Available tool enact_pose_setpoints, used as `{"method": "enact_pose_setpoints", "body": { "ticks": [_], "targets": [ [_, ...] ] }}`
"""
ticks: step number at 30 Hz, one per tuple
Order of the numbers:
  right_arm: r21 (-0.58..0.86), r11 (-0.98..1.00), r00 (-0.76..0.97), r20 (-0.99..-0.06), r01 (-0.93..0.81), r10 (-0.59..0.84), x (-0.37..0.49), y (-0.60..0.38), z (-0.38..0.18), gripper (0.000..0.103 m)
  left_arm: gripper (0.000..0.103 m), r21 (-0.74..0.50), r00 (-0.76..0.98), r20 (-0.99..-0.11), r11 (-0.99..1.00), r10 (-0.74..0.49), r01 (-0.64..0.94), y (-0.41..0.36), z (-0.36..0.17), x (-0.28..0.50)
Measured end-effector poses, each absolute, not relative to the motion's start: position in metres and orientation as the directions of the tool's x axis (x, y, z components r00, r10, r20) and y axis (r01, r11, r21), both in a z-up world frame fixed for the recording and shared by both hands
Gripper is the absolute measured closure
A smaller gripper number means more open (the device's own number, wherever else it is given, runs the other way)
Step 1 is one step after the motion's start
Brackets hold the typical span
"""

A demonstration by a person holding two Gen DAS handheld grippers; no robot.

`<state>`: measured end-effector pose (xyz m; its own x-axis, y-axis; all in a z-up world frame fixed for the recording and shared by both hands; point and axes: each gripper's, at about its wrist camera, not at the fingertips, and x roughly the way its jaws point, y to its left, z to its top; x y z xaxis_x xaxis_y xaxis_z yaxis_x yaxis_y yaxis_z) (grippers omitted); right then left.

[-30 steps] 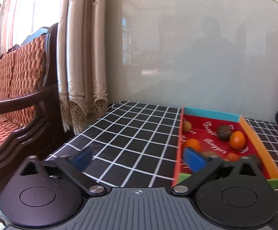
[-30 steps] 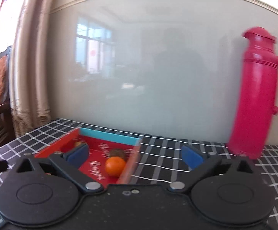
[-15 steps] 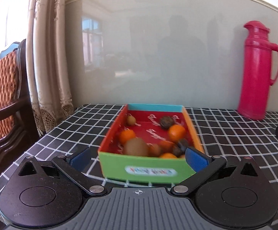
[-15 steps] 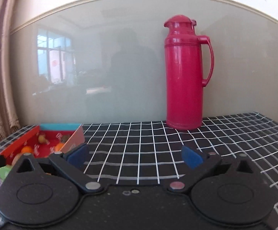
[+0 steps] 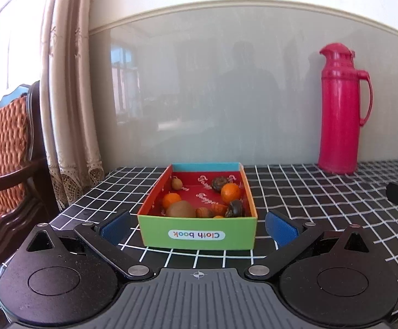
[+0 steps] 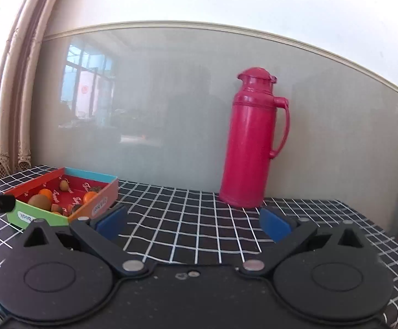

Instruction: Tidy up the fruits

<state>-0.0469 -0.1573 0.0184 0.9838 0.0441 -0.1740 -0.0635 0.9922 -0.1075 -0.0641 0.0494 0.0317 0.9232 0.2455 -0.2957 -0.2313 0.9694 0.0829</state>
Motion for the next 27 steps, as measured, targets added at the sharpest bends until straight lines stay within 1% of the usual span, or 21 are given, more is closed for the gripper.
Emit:
{"method": "enact_pose_setpoints", "body": {
  "ticks": [2,8,13,18,27],
  "targets": [
    [-0.103,0.993,0.987,-0.157,-0.061,0.044,-0.0488,-0.1596,0.0188,0.000,0.000,0.090,0.923,-0.293,0.968,0.249,-0.233,0.0475,0.0285,-0.0618],
    [-0.101,0.994,0.986,-0.161,-0.049,0.032,-0.0450,-0.1587,0.0164,0.000,0.000,0.082,0.918,-0.309,0.968,0.249,-0.236,0.0507,0.0249,-0.0571],
    [-0.095,0.994,0.982,-0.185,-0.056,0.038,-0.0414,-0.1555,0.0140,0.000,0.000,0.073,0.920,-0.305,0.970,0.244,-0.233,0.0503,0.0238,-0.0586],
    [-0.115,0.991,0.982,-0.185,-0.063,0.041,-0.0427,-0.1519,0.0135,0.000,0.000,0.056,0.921,-0.306,0.970,0.242,-0.236,0.0536,0.0234,-0.0590],
    [-0.098,0.993,0.980,-0.195,-0.063,0.043,-0.0411,-0.1551,0.0146,0.000,0.000,0.051,0.921,-0.305,0.970,0.241,-0.236,0.0527,0.0226,-0.0583]
  ]
}}
